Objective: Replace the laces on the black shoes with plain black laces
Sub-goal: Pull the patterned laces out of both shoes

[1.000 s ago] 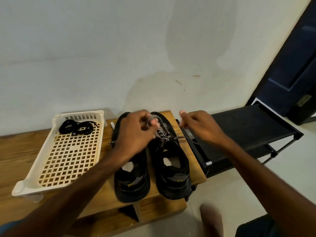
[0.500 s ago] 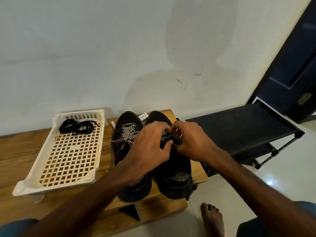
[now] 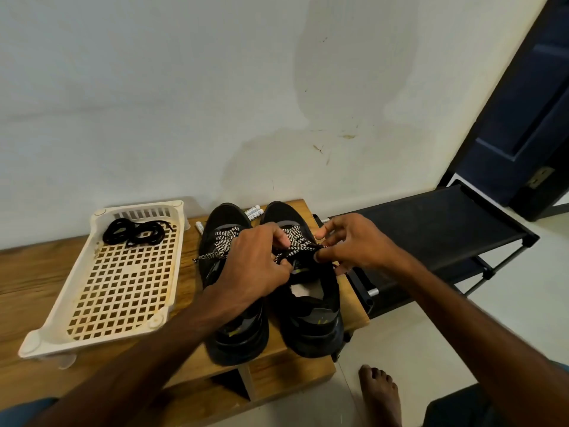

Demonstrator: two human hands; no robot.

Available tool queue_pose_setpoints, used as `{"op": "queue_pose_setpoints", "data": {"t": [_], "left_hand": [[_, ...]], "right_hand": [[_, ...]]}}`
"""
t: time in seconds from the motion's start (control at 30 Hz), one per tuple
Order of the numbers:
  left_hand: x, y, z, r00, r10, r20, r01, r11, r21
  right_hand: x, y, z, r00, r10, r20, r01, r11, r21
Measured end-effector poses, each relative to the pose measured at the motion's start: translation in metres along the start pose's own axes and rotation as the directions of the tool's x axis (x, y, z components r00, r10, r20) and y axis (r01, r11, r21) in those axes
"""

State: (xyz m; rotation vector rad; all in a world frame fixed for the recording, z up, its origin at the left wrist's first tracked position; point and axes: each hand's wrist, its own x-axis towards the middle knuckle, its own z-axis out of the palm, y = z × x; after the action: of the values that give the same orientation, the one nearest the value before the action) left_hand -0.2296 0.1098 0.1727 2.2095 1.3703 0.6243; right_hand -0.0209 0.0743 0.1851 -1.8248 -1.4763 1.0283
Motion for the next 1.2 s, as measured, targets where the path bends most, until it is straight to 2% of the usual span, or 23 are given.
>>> {"op": "queue_pose_setpoints", "data": {"t": [0.07, 0.13, 0.27, 0.33, 0.43, 0.53, 0.67, 0.8, 0.87, 0.97, 1.03, 1.1, 1.2], "left_hand": [[-0.002, 0.002, 0.002, 1.0, 0.03, -0.006, -0.03, 0.999, 0.034], [-0.006, 0.006, 0.006, 0.994, 0.096, -0.053, -0.086, 0.983, 0.164], [-0.004, 0.016, 0.017, 0.968, 0.236, -0.086, -0.177, 0.885, 0.431], [0.0, 0.02, 0.02, 0.958, 0.276, -0.084, -0.208, 0.861, 0.464], [0.005, 0.018, 0.019, 0.959, 0.265, -0.104, -0.215, 0.914, 0.344], [0.007, 0.011, 0.016, 0.973, 0.199, -0.118, -0.184, 0.974, 0.132], [0.01, 0.002, 0.016, 0.979, 0.114, -0.169, -0.128, 0.989, -0.073], [0.018, -0.001, 0.012, 0.999, -0.022, -0.04, 0.01, 0.964, -0.265], [0.019, -0.002, 0.004, 0.998, 0.001, 0.067, 0.019, 0.951, -0.309], [0.014, -0.001, -0.002, 0.971, 0.155, 0.18, -0.118, 0.972, -0.202], [0.008, 0.004, 0.001, 0.958, 0.258, 0.128, -0.259, 0.966, -0.008], [0.003, 0.011, 0.006, 0.936, 0.35, 0.034, -0.349, 0.917, 0.191], [0.002, 0.014, 0.012, 0.902, 0.432, -0.006, -0.409, 0.859, 0.309]], "right_hand": [[0.0, 0.002, 0.004, 0.999, -0.026, -0.021, 0.025, 0.999, -0.035], [-0.001, 0.004, 0.012, 0.994, -0.089, -0.062, 0.081, 0.99, -0.118], [0.002, 0.005, 0.022, 0.979, -0.164, -0.118, 0.114, 0.931, -0.348], [0.003, 0.005, 0.024, 0.98, -0.163, -0.118, 0.109, 0.923, -0.368], [0.003, 0.006, 0.025, 0.978, -0.151, -0.143, 0.091, 0.929, -0.36], [0.002, 0.005, 0.026, 0.976, -0.139, -0.17, 0.07, 0.931, -0.358], [0.0, 0.002, 0.026, 0.976, -0.134, -0.171, 0.063, 0.928, -0.366], [-0.003, 0.001, 0.021, 0.979, -0.128, -0.156, 0.063, 0.929, -0.364], [-0.004, 0.002, 0.019, 0.98, -0.126, -0.154, 0.063, 0.931, -0.359], [-0.004, 0.001, 0.018, 0.981, -0.123, -0.152, 0.061, 0.932, -0.357], [-0.004, -0.001, 0.019, 0.978, -0.13, -0.16, 0.063, 0.927, -0.37], [-0.005, -0.003, 0.019, 0.976, -0.128, -0.175, 0.051, 0.92, -0.388], [-0.008, -0.005, 0.018, 0.977, -0.096, -0.191, 0.012, 0.916, -0.401]]}}
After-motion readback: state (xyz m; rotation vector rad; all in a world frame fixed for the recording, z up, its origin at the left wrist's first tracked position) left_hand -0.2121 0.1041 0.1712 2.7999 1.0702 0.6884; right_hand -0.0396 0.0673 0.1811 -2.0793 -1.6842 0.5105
